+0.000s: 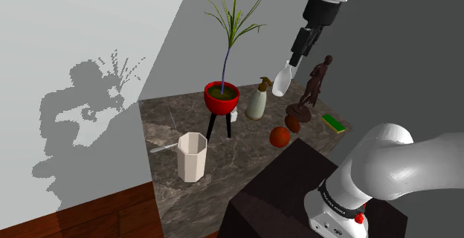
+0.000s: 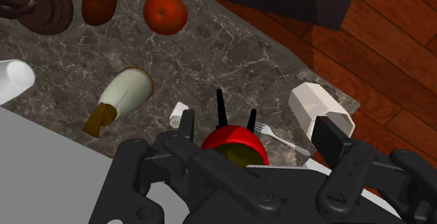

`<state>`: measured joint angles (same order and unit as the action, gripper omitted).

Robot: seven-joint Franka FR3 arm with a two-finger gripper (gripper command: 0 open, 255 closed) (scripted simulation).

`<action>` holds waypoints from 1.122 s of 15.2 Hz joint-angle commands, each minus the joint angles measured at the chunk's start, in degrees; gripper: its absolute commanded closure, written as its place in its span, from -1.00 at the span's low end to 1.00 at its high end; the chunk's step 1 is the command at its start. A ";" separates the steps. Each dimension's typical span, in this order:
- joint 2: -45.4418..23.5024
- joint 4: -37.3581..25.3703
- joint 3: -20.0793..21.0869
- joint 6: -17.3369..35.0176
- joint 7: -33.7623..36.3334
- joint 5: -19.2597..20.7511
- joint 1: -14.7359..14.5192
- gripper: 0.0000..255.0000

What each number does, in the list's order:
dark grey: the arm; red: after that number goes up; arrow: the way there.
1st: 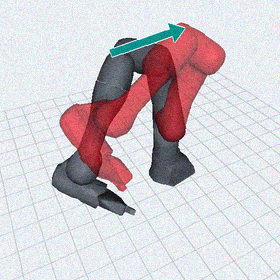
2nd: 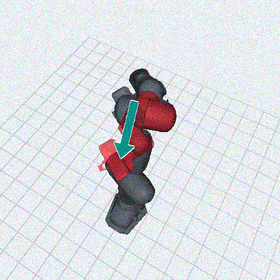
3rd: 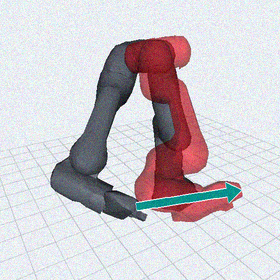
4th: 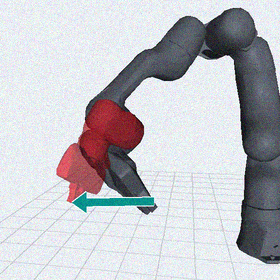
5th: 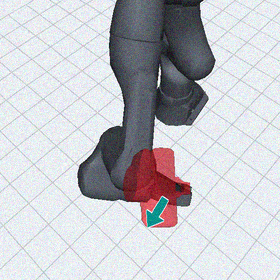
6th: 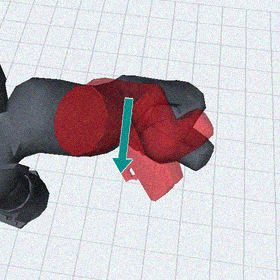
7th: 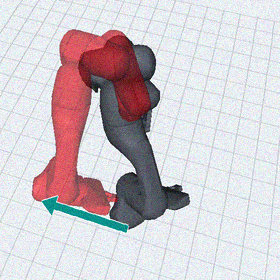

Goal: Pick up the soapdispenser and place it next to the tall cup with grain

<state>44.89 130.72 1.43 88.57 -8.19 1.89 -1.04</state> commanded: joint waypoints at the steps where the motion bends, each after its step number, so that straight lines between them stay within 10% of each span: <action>1: 0.00 0.00 0.00 0.00 0.00 0.00 0.00 -1.00; 17: -21.10 3.46 -10.80 26.45 -9.89 5.78 4.07 -1.00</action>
<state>25.51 134.44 -8.73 113.36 -17.48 7.50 2.83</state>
